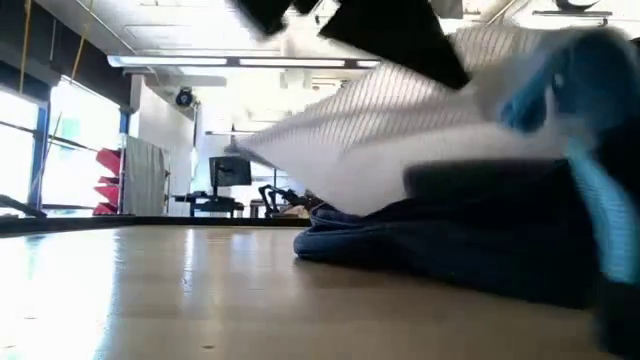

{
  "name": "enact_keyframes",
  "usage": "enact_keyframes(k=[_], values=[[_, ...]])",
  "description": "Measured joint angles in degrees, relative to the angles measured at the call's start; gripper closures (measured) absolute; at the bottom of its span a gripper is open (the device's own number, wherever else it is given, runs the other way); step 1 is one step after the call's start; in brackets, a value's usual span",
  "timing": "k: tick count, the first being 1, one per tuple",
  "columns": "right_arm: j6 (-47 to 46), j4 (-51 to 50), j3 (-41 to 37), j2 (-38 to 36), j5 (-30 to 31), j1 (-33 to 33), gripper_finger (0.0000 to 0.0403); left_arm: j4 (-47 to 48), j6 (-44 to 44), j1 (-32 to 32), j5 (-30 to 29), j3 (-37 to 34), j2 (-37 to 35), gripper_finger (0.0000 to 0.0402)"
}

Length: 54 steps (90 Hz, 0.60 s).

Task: Unpack backpack
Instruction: Put the white zip bag into the backpack

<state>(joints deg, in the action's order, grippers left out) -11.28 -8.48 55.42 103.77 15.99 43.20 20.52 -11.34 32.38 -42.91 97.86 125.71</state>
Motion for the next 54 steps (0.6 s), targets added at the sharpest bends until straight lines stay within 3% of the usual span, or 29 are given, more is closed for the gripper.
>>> enact_keyframes(k=[20,45,54], values=[[2.7,3.0,0.0,0.0,-0.2,0.3,0.0403,-6.5,-0.8,-5.3,7.6,-1.8,0.3,0.0402],[7.2,5.3,0.0,0.0,0.7,1.7,0.0403,-17.1,0.8,-10.1,24.9,-5.2,0.3,0.0401],[9.5,9.5,0.0,0.0,3.7,1.9,0.0403,-18.0,1.7,-11.1,28.7,-5.9,0.4,0.0401]])
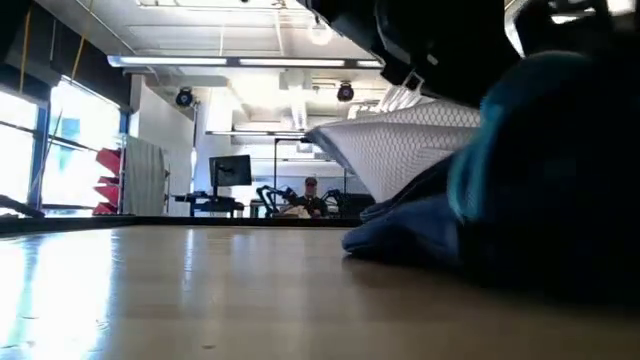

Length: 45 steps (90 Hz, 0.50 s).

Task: Unpack backpack
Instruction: Put the white zip bag into the backpack

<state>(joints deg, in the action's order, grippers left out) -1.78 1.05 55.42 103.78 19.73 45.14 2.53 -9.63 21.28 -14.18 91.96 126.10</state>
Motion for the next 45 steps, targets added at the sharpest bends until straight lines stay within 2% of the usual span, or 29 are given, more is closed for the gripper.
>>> enact_keyframes(k=[22,45], values=[[8.2,7.7,0.0,0.0,9.3,2.0,0.0403,-0.7,1.5,-0.3,2.9,-0.5,0.1,0.0401],[9.7,7.7,0.0,-0.6,17.2,4.3,0.0403,-0.8,-0.4,-0.1,16.7,-1.2,0.5,0.0401]])
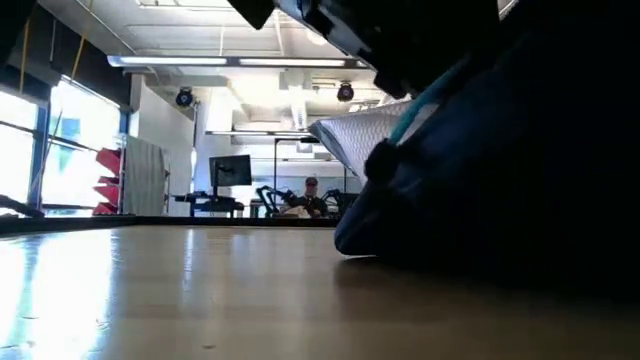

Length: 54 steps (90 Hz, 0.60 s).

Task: Unpack backpack
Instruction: Put the white zip bag into the backpack

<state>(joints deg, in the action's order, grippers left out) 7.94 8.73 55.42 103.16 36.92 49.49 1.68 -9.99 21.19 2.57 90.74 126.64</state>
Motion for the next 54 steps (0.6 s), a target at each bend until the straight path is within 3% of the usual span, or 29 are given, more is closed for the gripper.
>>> enact_keyframes(k=[22,42,54], values=[[-1.1,-4.5,0.0,-2.7,0.0,1.2,0.0403,-3.0,4.0,0.8,2.1,0.1,3.7,0.0401],[-8.9,-15.9,0.1,-4.1,-0.1,1.8,0.0403,-1.0,5.2,3.3,0.8,0.2,4.3,0.0401],[-9.0,-17.5,0.2,-2.8,-0.5,-0.5,0.0403,0.2,11.0,5.1,-0.8,0.2,4.2,0.0401]])
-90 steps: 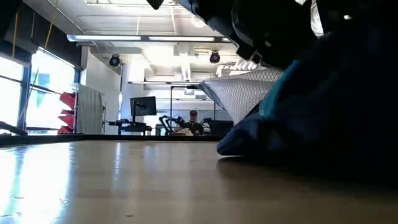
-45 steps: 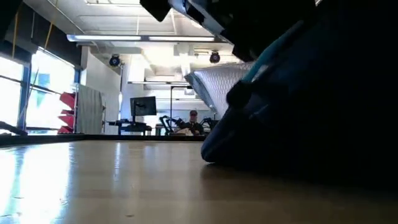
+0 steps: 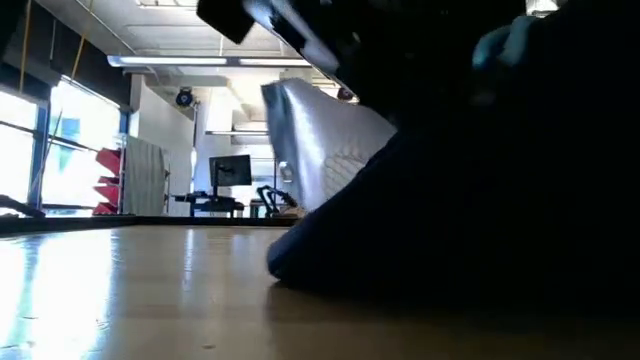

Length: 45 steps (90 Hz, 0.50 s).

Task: Unpack backpack
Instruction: Put the white zip bag into the backpack

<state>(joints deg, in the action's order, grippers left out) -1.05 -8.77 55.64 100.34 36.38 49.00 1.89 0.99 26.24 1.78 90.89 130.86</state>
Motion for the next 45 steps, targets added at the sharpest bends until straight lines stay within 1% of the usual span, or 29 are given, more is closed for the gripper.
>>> enact_keyframes(k=[5,13,18,24,29,35,45], values=[[1.9,0.4,0.0,0.5,-0.3,-1.2,0.0403,0.9,0.1,1.4,-3.2,0.0,-0.4,0.0401],[7.9,2.2,0.0,0.9,-0.1,-2.9,0.0403,2.0,-1.4,3.9,-13.0,-0.1,-0.9,0.0401],[11.4,3.4,-0.1,1.0,1.9,-3.7,0.0403,2.8,-1.5,5.0,-18.8,-0.2,-1.1,0.0401],[15.4,4.1,-0.2,0.9,5.0,-4.0,0.0403,3.2,-1.7,5.5,-23.3,-0.2,-1.1,0.0401],[17.9,4.0,-0.3,0.7,7.5,-4.0,0.0403,3.4,-1.6,5.6,-25.2,-0.2,-1.1,0.0401],[17.6,3.7,-0.3,0.1,10.1,-3.9,0.0403,3.4,-1.2,5.4,-26.2,-0.2,-1.1,0.0401],[18.3,2.7,-0.3,-0.6,11.5,-2.7,0.0400,2.8,0.1,4.5,-25.8,-0.2,-1.1,0.0401]])
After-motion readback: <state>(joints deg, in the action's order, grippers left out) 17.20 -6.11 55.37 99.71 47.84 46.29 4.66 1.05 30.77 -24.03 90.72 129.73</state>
